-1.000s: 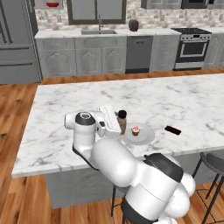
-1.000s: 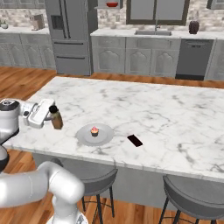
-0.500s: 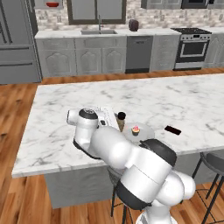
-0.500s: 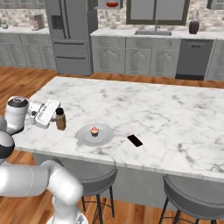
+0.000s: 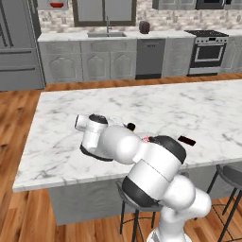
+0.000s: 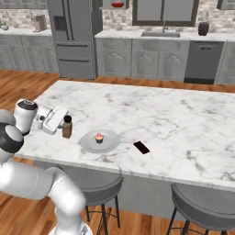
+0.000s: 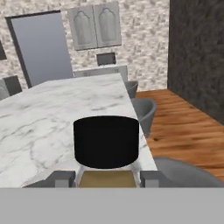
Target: Take the cinnamon bottle from the cabinet and place it on the dining table, next to the plate with the cupcake. Then take the chocolate from the dining counter and place it on the cupcake plate.
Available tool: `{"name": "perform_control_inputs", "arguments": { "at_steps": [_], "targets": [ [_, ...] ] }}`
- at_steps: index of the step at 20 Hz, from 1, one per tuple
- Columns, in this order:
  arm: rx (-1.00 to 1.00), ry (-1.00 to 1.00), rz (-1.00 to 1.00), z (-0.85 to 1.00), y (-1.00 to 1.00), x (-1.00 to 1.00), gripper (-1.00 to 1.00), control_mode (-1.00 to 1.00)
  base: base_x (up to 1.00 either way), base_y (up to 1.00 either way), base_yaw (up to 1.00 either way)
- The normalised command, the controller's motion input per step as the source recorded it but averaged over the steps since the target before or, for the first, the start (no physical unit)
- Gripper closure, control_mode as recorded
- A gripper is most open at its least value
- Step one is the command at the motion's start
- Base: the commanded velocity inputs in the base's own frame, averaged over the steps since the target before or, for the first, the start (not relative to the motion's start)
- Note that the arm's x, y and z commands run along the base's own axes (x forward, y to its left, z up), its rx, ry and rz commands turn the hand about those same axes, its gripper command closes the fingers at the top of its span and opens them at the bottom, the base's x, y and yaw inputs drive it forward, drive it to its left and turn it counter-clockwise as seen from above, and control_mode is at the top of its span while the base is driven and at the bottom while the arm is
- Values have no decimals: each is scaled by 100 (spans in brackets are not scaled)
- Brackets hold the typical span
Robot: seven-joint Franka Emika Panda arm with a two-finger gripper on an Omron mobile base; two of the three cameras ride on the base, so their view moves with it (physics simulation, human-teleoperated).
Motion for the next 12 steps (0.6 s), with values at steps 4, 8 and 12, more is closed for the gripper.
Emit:
{"name": "perform_control_inputs", "arguments": {
  "at_steps": [4,8,12],
  "targets": [
    [0,7,-12,-20,4,12,100,-100,0,0,0],
    [0,11,-11,-18,2,20,100,-100,0,0,0],
    [-4,3,-11,-19,8,20,100,-100,0,0,0]
  ]
}}
